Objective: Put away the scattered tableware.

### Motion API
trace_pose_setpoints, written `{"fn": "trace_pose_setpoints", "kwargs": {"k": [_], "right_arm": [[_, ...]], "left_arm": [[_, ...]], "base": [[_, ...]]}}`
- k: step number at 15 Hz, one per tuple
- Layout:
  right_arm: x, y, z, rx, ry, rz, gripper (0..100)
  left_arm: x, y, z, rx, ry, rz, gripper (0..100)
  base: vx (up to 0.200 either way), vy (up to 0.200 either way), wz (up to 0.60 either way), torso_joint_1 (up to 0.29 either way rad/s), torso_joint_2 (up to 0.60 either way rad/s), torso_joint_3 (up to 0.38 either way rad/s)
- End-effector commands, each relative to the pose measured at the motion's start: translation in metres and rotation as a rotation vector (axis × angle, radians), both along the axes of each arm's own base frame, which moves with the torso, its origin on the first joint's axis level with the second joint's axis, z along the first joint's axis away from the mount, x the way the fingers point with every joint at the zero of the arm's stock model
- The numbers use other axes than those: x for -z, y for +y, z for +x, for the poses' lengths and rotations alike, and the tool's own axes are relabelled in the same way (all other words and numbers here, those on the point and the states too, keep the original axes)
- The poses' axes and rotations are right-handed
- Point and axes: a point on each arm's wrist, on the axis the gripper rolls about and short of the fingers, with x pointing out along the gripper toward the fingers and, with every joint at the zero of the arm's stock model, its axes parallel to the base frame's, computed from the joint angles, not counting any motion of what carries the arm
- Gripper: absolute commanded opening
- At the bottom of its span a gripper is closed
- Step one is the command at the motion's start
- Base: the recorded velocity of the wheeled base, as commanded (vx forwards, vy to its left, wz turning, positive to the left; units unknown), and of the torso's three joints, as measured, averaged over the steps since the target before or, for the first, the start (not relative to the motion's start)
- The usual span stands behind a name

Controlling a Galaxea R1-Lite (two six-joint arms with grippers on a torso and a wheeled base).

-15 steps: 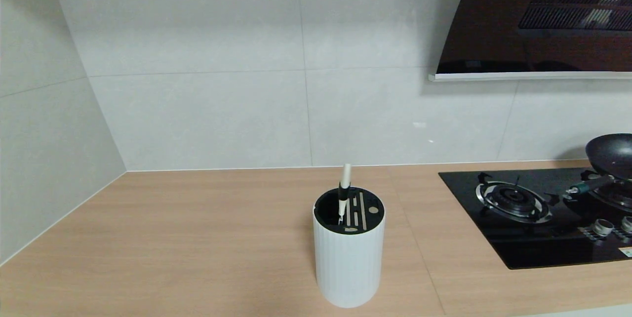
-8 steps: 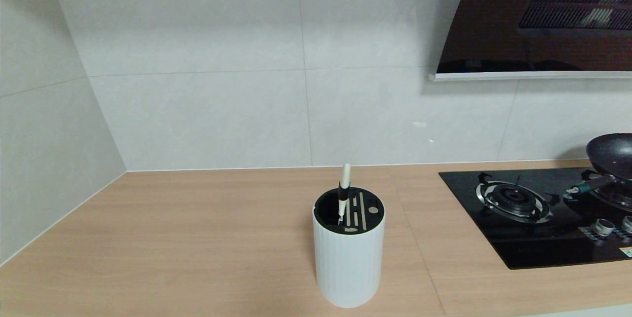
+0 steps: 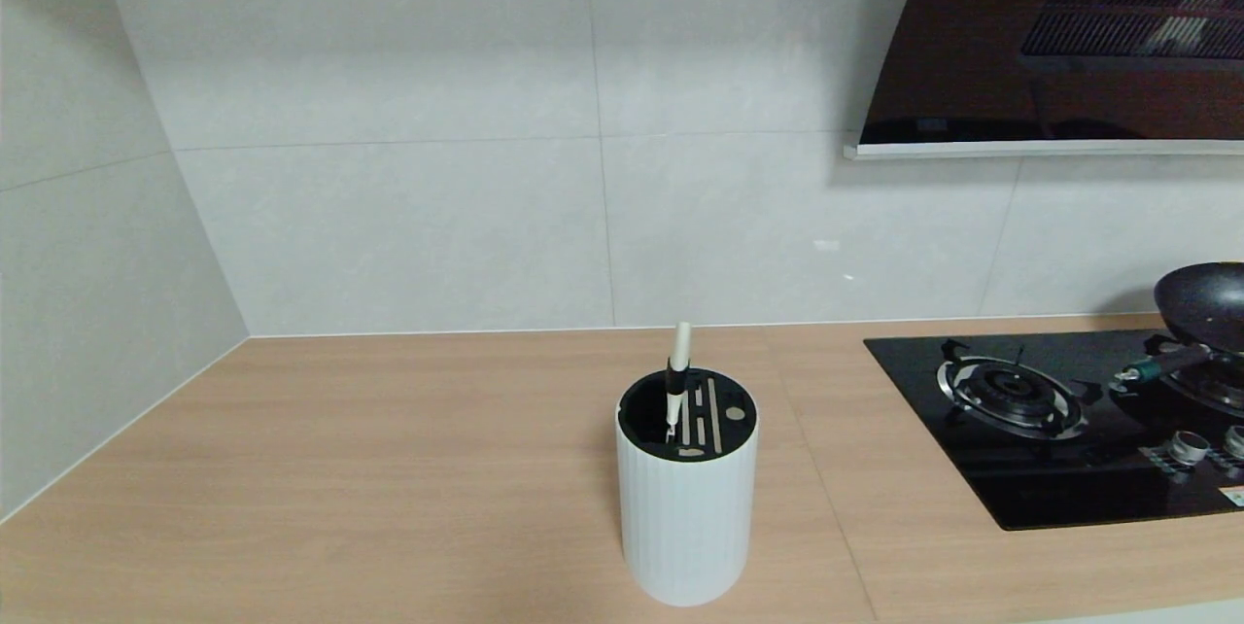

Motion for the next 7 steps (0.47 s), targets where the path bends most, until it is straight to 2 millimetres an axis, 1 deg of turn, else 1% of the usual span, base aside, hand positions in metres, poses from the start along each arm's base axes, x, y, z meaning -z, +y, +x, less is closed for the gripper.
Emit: {"fn": "trace_pose_setpoints", "kwargs": {"k": [1, 7], "right_arm": [[0.0020, -0.0003, 0.0004, 0.014, 0.015, 0.032, 100], [0.0020, -0.0004, 0.0004, 0.010, 0.016, 0.068, 100]], "left_arm": [[0.0002, 0.0000, 0.0002, 0.001, 0.003, -0.004, 100], [0.0003, 0.0001, 0.0002, -0.001, 0.005, -0.016, 100]], "base": [[0.000, 0.000, 0.00, 0.000, 0.00, 0.000], [0.000, 0.000, 0.00, 0.000, 0.00, 0.000]]}}
